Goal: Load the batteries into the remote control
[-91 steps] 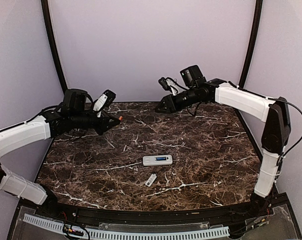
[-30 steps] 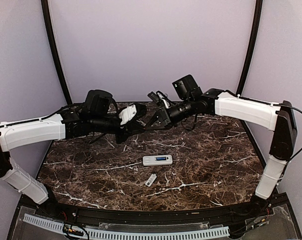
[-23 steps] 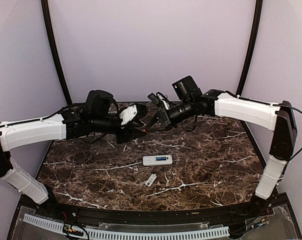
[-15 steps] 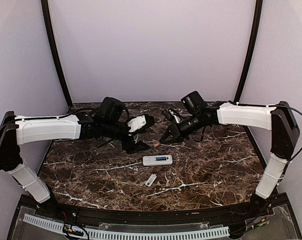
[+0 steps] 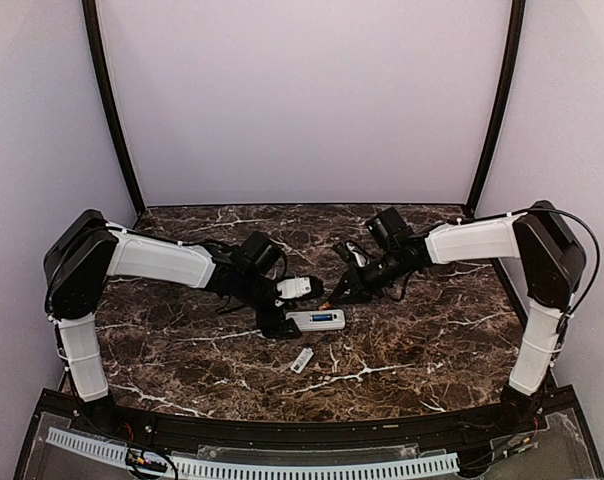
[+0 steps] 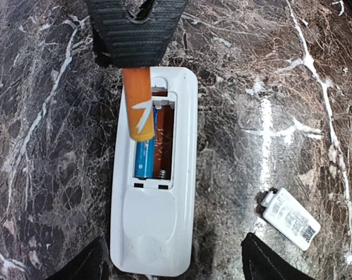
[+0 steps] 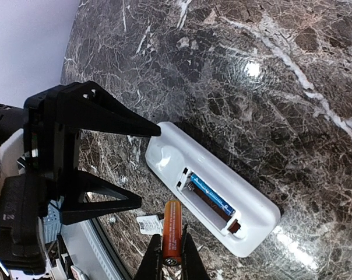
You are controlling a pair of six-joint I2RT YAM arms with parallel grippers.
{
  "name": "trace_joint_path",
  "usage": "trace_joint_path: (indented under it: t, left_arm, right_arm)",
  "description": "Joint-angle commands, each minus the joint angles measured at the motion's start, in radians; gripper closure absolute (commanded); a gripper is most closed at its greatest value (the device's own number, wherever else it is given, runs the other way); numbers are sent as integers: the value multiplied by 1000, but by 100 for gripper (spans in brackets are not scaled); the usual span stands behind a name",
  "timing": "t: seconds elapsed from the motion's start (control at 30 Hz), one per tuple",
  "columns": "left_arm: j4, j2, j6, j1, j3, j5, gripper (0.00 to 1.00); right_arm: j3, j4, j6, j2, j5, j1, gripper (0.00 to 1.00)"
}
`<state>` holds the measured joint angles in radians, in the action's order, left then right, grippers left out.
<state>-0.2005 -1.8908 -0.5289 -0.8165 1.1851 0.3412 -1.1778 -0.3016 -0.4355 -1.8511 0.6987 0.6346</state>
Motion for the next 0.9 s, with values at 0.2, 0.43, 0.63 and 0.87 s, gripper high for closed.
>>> trace_joint_path:
  t: [0.2,0.43,0.63,0.87]
  left_arm:
    - [17,-64,-32,-1,20,40,22]
    - [43,-76,-11,-1,13,25,29]
    - [32,-69,-9,-1,2,25,33]
    - [29,-65,-6,-1,-7,34,35]
  right_arm:
    - [-1,63,-14,-73,-14,-1,100]
    - [9,62,-13,-75,2,4,100]
    - [5,49,-8,-51,5,4,100]
    - [7,-2,38,-62,18,6,100]
